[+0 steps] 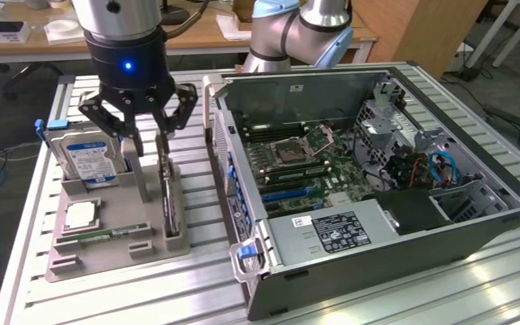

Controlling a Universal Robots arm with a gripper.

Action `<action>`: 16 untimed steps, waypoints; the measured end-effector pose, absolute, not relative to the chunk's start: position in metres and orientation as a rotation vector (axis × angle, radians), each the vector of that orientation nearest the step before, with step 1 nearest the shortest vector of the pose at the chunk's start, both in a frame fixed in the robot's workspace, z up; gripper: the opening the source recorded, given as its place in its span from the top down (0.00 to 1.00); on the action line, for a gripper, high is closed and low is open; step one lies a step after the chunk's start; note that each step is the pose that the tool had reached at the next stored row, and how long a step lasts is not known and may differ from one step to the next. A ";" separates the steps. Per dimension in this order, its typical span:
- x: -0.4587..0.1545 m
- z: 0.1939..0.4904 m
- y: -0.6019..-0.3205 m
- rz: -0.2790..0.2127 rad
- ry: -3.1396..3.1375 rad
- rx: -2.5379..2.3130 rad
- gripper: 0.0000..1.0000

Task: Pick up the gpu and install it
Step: 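Pick up the gpu and move the gpu toward the slot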

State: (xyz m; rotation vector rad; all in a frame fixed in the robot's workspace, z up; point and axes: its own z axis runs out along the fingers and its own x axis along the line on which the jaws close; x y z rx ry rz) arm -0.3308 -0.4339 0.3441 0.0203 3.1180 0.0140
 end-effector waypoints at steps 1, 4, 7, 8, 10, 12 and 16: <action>-0.330 0.343 -0.434 0.014 3.118 0.020 0.58; -0.329 0.342 -0.434 0.014 3.118 0.020 0.58; -0.328 0.341 -0.434 0.014 3.118 0.021 0.58; -0.328 0.340 -0.434 0.014 3.118 0.020 0.58; -0.328 0.339 -0.434 0.014 3.118 0.020 0.58; -0.328 0.338 -0.434 0.014 3.118 0.020 0.58; -0.328 0.335 -0.434 0.014 3.118 0.020 0.58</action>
